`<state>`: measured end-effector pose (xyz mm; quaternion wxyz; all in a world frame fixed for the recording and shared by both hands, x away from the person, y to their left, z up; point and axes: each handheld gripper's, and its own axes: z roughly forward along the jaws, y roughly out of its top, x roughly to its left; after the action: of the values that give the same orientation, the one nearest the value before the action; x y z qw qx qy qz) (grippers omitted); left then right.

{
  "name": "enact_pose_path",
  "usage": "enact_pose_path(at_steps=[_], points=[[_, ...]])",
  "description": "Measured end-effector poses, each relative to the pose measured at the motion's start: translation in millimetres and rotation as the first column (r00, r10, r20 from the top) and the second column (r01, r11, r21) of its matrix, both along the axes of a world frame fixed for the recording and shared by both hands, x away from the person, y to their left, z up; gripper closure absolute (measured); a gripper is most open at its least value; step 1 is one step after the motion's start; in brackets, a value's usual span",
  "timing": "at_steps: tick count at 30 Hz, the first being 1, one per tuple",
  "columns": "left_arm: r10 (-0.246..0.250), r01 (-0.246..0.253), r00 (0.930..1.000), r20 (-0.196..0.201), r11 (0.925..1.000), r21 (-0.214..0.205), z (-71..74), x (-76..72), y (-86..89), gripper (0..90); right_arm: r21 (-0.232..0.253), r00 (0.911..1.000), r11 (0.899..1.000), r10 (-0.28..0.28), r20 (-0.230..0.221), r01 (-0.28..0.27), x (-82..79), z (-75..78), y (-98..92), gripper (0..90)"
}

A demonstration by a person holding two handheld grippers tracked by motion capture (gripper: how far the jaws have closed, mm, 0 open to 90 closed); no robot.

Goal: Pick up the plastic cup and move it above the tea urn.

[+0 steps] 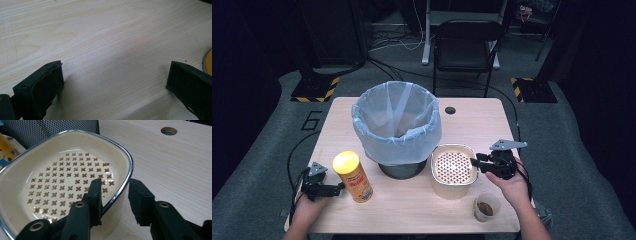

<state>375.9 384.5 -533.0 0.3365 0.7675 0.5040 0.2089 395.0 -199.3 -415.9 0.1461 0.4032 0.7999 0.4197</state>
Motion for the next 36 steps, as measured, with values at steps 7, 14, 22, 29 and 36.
enact_pose_path(at_steps=[7, 14, 22, 29, 36], points=[[-0.002, 0.002, 1.0, 0.0, 1.0, 0.001, 0.0, 0.1, 0.1, 0.5, 0.012, 0.9997, 1.0, -0.024, -0.008, 0.025, -4.0, -0.4, 0.7, 63.3], [-0.002, 0.002, 1.0, 0.0, 1.0, 0.001, 0.0, 0.1, 0.1, 0.5, 0.023, 0.9994, 0.999, -0.024, -0.023, 0.024, -12.0, -0.9, 1.5, 63.8], [-0.002, 0.002, 1.0, 0.0, 1.0, 0.0, 0.0, 0.1, 0.1, 0.5, 0.021, 0.9995, 1.0, 0.005, -0.03, -0.004, -24.6, 0.6, 5.2, 64.4], [-0.001, 0.001, 1.0, -0.001, 1.0, 0.001, 0.1, 0.1, 0.1, 0.5, 0.021, 0.9994, 0.999, 0.026, -0.025, -0.025, -34.6, 1.7, 7.0, 65.6], [-0.002, 0.002, 1.0, -0.001, 1.0, 0.001, 0.1, 0.1, 0.0, 0.5, 0.004, 0.9974, 0.998, 0.066, -0.03, -0.066, -44.7, 4.4, 10.6, 67.7]])
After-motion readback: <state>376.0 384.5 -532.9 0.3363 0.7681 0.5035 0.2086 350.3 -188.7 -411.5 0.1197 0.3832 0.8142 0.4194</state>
